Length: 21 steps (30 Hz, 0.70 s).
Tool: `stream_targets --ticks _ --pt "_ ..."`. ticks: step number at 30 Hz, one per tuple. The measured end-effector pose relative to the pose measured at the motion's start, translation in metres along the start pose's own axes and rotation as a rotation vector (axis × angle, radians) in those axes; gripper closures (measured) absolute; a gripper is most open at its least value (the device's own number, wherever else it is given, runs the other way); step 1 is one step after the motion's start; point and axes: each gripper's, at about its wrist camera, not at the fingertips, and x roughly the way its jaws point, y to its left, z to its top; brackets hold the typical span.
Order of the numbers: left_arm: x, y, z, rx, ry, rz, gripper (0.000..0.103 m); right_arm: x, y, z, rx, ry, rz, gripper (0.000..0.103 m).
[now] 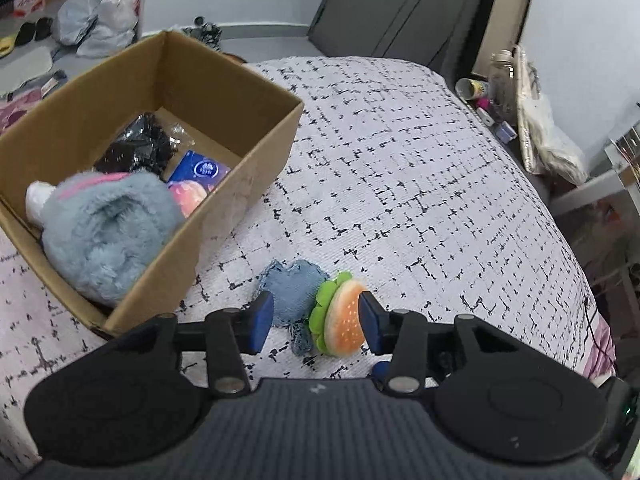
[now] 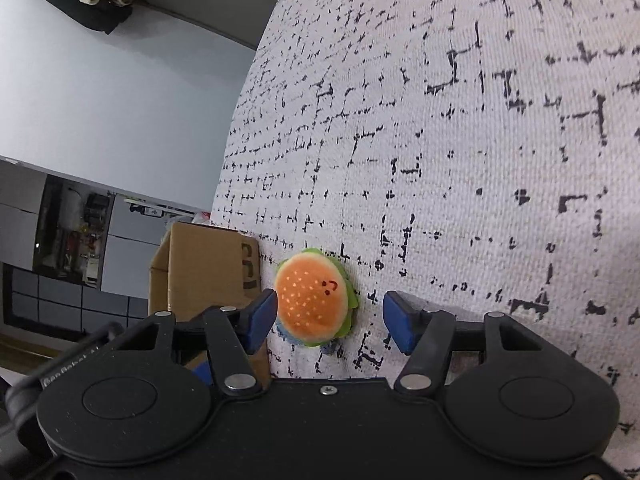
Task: Organize soft objects
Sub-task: 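Grasp the orange burger plush with the right tool while the left tool grasps the denim heart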
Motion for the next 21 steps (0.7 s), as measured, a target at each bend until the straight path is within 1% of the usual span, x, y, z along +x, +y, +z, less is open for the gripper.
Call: stream_targets --ticks 3,5,6,7,10,13,15,18,21 --pt "0.006 0.0 0.001 -0.016 0.01 0.009 0.056 0.005 0.001 -0.001 0.002 0.005 0.014 0.045" --pt "0.011 0.0 0.001 -0.025 0.021 0.023 0.053 0.009 0.002 -0.001 -0.001 0.01 0.018 0.047" --pt "0.012 0.001 0.002 -0.038 0.023 0.027 0.053 0.011 0.003 -0.002 -0.002 0.008 0.017 0.056" --pt "0.013 0.003 0.002 -0.044 0.025 0.028 0.052 0.013 0.004 -0.002 -0.007 0.007 0.006 0.077" --pt "0.017 0.003 0.005 -0.044 0.034 0.04 0.051 0.02 0.001 -0.002 -0.013 0.03 -0.035 0.087" --pt "0.021 0.003 0.007 -0.045 0.044 0.042 0.051 0.014 0.002 0.002 0.023 0.035 -0.066 0.092" --pt "0.023 0.002 0.007 -0.038 0.045 0.046 0.051 0.005 0.005 0.004 0.029 0.012 -0.086 0.093" --pt "0.03 0.001 0.008 -0.025 0.051 0.052 0.051 -0.004 0.004 0.005 0.029 -0.019 -0.123 0.093" --pt "0.036 0.002 0.008 -0.026 0.051 0.066 0.051 -0.01 -0.001 0.007 0.051 -0.031 -0.137 0.093"
